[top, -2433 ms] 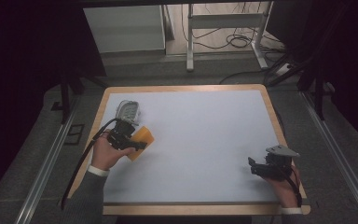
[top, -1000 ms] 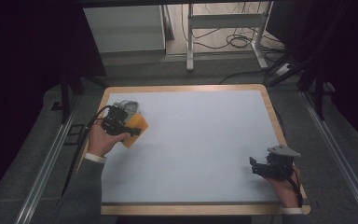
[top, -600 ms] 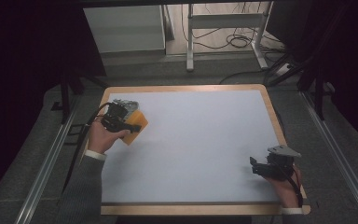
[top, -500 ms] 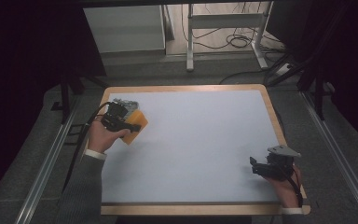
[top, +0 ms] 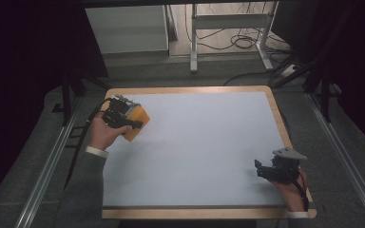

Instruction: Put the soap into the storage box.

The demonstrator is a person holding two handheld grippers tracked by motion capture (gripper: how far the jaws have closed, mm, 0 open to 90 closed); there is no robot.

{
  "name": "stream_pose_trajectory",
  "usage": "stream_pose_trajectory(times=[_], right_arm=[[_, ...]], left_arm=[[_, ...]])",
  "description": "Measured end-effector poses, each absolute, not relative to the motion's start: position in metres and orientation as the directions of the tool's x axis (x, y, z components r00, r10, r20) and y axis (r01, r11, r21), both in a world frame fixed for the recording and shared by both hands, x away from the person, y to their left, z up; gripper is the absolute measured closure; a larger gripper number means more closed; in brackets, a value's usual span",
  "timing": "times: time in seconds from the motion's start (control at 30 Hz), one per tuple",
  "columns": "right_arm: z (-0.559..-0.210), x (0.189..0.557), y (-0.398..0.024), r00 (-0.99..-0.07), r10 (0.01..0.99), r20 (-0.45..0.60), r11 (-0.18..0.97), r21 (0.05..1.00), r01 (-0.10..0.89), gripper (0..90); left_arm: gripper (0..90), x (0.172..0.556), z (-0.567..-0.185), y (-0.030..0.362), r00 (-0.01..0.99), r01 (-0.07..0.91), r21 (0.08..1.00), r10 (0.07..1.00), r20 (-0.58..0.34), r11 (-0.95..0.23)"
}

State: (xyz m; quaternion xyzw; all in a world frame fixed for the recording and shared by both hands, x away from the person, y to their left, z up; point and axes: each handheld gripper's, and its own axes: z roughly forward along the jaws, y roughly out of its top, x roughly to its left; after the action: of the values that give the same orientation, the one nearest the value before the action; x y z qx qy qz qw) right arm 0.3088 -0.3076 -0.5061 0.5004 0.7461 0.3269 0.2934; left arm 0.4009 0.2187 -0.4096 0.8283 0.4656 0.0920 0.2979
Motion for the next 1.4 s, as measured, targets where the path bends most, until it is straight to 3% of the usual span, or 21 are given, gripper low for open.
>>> stream_pose_trajectory(times=[1.4], right_arm=[[-0.508, 0.310, -0.309, -0.324, 0.940, -0.110, 0.285, 0.777, 0.562, 7.3]], left_arm=[[60.8, 0.458, -0.413, 0.244, 0.436, 0.793, 0.544, 0.880, -0.190, -0.275]])
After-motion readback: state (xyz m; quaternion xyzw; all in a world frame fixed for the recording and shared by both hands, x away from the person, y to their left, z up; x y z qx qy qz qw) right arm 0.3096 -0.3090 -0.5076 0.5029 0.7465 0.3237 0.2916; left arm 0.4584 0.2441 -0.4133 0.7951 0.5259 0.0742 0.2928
